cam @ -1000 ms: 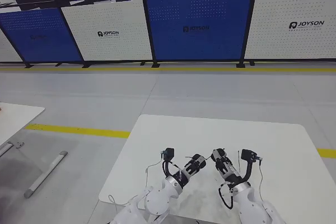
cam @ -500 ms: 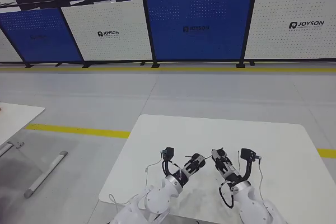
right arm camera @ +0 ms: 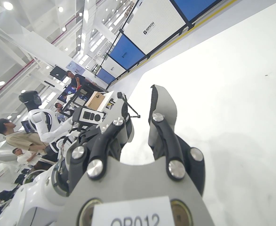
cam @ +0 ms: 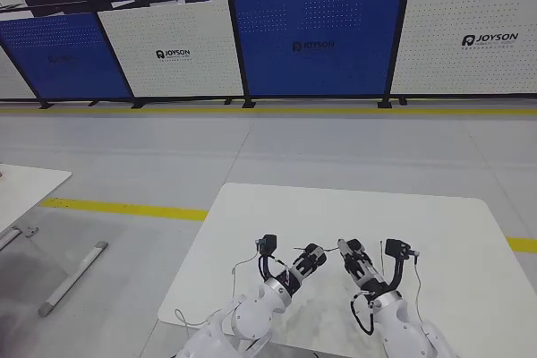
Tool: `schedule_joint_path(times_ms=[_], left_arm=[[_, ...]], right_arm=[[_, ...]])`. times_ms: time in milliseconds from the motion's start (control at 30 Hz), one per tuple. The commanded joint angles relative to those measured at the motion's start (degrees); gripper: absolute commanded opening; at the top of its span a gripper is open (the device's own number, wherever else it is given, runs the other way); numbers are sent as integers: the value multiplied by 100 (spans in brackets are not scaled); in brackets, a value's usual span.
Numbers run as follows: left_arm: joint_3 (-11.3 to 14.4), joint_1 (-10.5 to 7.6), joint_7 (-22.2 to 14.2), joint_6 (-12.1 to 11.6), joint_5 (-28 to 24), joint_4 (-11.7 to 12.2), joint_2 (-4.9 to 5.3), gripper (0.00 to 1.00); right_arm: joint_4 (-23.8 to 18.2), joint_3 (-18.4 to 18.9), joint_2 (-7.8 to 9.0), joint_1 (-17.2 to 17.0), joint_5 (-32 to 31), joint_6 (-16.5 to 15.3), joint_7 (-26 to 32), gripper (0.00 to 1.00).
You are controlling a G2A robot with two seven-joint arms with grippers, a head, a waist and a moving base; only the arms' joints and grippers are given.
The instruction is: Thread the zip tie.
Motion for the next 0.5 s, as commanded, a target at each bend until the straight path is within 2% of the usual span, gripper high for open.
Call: schedule_joint_path(times_ms=[0, 33, 133, 200, 467], left_arm=[[-4, 2, -8, 4, -5, -2, -3, 0], [-7, 3, -9, 8, -9, -2, -5, 0], [-15, 5, -9, 18, -12, 0, -11, 0], [-21, 6, -7, 23, -21, 2, -15, 0], [-40, 20, -17, 21, -33, -30, -28, 0]], right_arm=[[-6, 2, -2, -5, -14, -4, 7, 25], [-7, 2, -3, -7, -16, -12, 12, 19], [-5, 9, -8, -11, -13, -26, 17, 13], [-4, 13, -12, -11, -13, -27, 14, 0], [-2, 6, -26, 4, -79, -22, 20, 0]])
